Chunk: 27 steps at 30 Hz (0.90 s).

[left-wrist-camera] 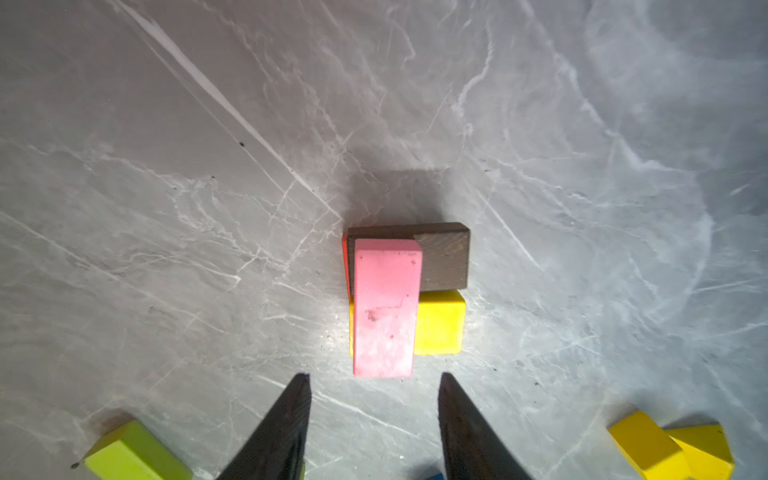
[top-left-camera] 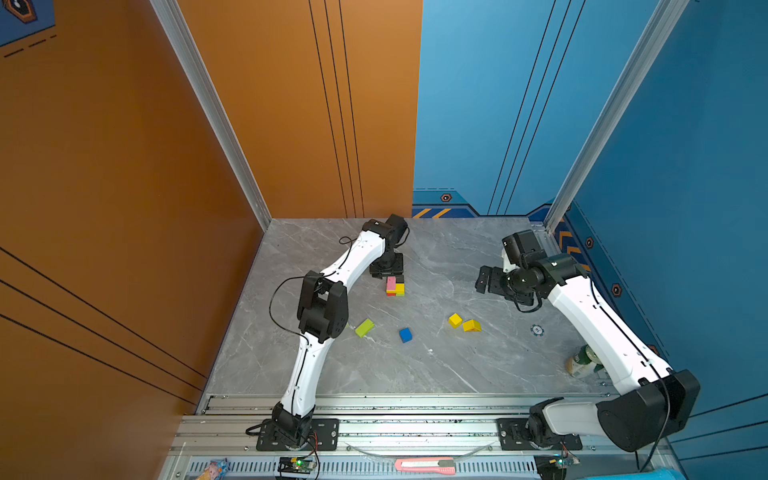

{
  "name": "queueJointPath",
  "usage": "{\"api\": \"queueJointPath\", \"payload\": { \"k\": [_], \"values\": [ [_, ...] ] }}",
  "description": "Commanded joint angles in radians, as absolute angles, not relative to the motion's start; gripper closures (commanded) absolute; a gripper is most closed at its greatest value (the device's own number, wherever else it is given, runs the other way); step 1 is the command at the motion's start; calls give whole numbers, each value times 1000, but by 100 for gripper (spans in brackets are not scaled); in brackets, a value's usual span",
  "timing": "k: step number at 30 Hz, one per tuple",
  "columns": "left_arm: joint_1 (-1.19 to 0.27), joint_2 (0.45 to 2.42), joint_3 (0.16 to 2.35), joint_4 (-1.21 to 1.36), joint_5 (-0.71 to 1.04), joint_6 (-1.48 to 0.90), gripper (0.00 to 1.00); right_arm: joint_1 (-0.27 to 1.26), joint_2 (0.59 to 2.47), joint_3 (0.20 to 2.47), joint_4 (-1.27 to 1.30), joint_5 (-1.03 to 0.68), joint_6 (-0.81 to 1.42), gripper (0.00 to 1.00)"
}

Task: Build the wood block tower
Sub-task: 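Raise the left gripper and move it over the lime green blocks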

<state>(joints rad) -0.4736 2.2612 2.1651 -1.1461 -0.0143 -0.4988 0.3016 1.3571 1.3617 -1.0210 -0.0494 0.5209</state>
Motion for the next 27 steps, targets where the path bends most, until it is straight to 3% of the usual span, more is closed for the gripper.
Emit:
{"api": "queueJointPath", "payload": {
  "k": [1, 13, 27],
  "values": [
    [-460, 2147, 2147, -1176, -39, -498, 46, 315, 1353, 1381, -1025, -54, 522, 0],
    [-404, 1833, 1755, -1120, -94, -491, 41, 469, 1434, 1452, -999, -26, 553, 0],
    [-430, 1489, 1222, -877, 35, -375, 37, 606, 1541, 1535, -972, -75, 565, 0]
  ]
}}
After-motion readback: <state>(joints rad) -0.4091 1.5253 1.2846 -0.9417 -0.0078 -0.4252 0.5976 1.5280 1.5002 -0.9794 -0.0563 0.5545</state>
